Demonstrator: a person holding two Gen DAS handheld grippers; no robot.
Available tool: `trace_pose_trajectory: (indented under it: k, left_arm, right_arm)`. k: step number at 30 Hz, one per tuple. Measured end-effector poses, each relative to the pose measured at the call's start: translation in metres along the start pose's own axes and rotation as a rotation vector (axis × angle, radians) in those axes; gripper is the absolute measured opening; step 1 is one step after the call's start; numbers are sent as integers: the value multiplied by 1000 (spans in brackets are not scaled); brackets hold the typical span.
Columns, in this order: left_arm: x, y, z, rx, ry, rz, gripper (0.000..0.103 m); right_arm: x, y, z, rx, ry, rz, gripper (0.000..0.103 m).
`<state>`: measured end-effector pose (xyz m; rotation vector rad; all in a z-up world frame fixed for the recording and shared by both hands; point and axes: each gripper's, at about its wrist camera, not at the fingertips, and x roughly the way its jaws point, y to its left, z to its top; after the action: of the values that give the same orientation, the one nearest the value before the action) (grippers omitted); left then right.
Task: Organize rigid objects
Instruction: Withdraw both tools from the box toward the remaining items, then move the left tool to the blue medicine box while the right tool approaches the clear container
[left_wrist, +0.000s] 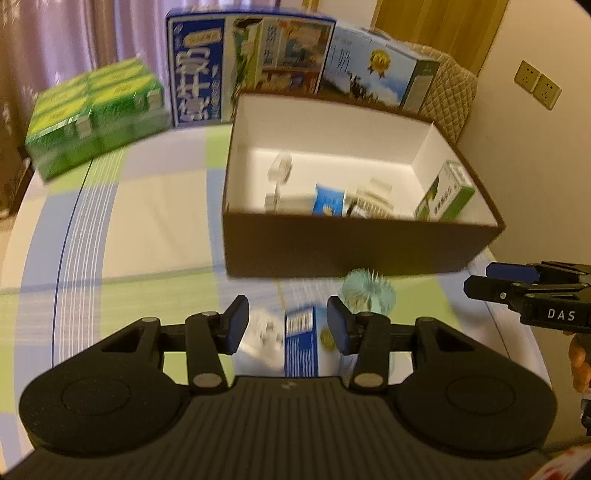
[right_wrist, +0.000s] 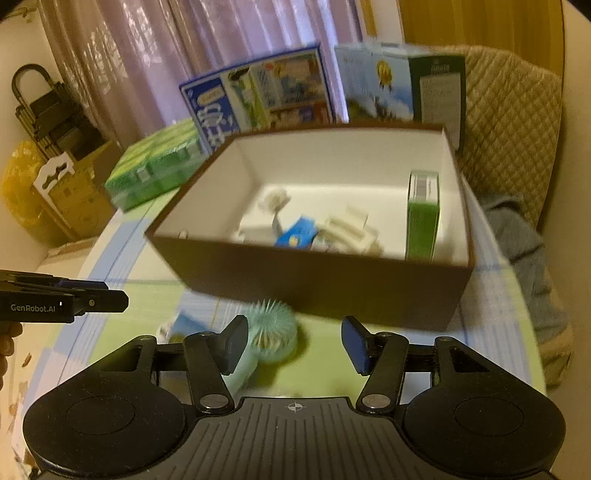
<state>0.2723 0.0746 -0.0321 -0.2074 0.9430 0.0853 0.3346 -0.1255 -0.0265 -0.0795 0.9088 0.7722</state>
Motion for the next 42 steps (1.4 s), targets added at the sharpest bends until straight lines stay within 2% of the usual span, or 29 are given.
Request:
trace_pose_trajectory:
  k: [6, 12, 22, 32, 39, 41, 42]
  left_arm:
    - [-3, 5, -36, -36, 50, -10, 41]
    - [1, 5, -62, -51, 100, -20, 41]
    - [14, 1, -81, -59, 156, -45, 46]
    - [21, 2, -83, -57, 171, -57, 47]
    - [29, -2, -80, -50, 171, -74, 49]
    - [34, -2, -80, -53, 174, -82, 49]
    - [35, -3, -80, -57, 175, -87, 49]
  right_arm:
    - [11, 9, -30, -9, 93, -2, 59]
    - [22, 16, -54, -29, 169, -14, 71]
    - [33, 30, -71, -76, 233, 4, 85]
    - [51, 41, -76, -124, 260, -12, 87]
    - [59, 45, -77, -154, 248, -36, 86]
    - [59, 44, -78, -157, 241, -34, 83]
    - [59, 43, -79, -157, 242, -32, 76]
